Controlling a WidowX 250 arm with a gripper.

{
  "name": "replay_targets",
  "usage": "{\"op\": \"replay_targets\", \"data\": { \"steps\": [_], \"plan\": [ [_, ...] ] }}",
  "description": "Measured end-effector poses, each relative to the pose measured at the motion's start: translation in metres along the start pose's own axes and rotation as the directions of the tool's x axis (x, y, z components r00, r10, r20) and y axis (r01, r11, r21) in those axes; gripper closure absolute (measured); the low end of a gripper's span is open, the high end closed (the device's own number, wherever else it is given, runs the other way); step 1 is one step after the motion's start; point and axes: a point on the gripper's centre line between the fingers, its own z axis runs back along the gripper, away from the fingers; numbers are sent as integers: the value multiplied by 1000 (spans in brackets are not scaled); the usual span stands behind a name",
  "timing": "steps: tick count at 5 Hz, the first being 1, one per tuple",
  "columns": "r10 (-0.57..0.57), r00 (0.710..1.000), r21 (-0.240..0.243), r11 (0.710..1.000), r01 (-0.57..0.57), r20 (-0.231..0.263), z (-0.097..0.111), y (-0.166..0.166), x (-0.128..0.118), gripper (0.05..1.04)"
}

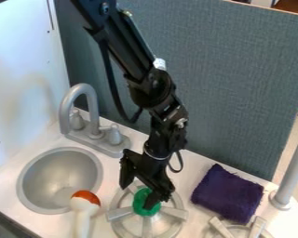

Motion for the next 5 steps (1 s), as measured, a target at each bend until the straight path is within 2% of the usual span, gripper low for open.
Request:
{"op": "replay_targets", "data": {
  "steps": [1, 2, 3, 4, 5],
  "plan": [
    [3, 1000, -10, 1000, -3, 5, 0, -2, 1, 96],
    [8, 1000, -13, 1000, -8, 5, -3, -2, 2, 184],
    [33, 999, -35, 999, -32, 22, -1, -5, 7, 453],
    [46, 999, -78, 996, -45, 13, -1, -7, 6, 705],
    [41, 999, -149, 988, -40, 0, -1, -6, 6, 748]
  ]
}}
